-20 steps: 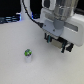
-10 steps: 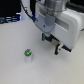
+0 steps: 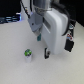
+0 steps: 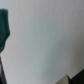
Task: Open the kcup holder, insert the kcup into the holder, and close the kcup holder
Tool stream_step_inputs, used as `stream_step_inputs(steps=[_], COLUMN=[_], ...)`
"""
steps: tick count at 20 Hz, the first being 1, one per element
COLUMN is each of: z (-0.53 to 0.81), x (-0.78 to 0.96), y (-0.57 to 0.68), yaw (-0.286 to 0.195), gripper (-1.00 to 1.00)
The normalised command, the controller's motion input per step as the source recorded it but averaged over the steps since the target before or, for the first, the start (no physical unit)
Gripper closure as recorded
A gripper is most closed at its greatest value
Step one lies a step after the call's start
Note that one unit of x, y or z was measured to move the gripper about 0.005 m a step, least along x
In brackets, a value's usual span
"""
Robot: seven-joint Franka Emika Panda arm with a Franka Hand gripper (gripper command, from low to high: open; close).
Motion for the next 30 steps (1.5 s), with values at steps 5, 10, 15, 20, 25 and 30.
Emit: stream_step_inputs(steps=[5,10,15,20,25,30], z=[0.01,-0.09,-0.27,-0.34,-0.31,-0.03], x=[-0.1,-0.16,-0.26,-0.2,-0.1,0.0], y=[-0.4,-0.41,-0.41,-0.43,-0.35,0.02], yaw=[-0.312,-0.308,-0.305,-0.305,-0.272,-0.018], gripper=[-1.0,-1.0,-1.0,-1.0,-1.0,-1.0])
